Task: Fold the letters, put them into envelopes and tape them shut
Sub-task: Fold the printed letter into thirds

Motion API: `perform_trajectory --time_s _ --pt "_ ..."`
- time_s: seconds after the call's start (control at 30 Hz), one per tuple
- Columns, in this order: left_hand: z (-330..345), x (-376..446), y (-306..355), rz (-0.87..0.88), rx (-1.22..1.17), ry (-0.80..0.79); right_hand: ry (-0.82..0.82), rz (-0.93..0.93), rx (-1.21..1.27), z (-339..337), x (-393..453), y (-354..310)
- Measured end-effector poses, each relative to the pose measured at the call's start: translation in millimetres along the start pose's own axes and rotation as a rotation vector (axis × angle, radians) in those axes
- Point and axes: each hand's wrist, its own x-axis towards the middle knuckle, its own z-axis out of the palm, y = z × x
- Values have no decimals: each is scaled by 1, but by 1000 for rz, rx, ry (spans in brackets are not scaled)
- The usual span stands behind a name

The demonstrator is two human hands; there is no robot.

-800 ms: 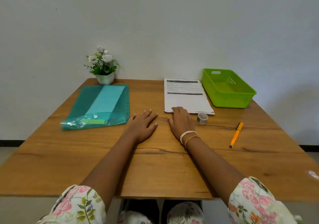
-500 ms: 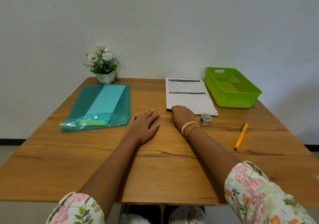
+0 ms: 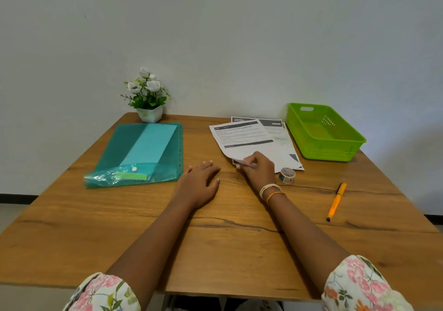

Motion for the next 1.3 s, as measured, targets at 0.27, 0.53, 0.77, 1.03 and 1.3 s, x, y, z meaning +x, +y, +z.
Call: perform_trajectory --time_s 0.27,0.53,0.77,1.03,1.3 --pt "-9 -7 6 -64 -227 230 35 -106 244 -11 -25 -10" --pt "-42 -4 17 -617 -1507 243 -167 -65 386 -32 -59 -12" --pt "-48 -20 2 -793 -1325 417 -358 -101 161 -75 -78 5" --pt "-49 -60 -5 -625 -889 400 -351 -86 -10 -90 -88 -6" --pt "-55 -91 -21 -555 -743 360 -340 -179 -445 -39 -99 -36"
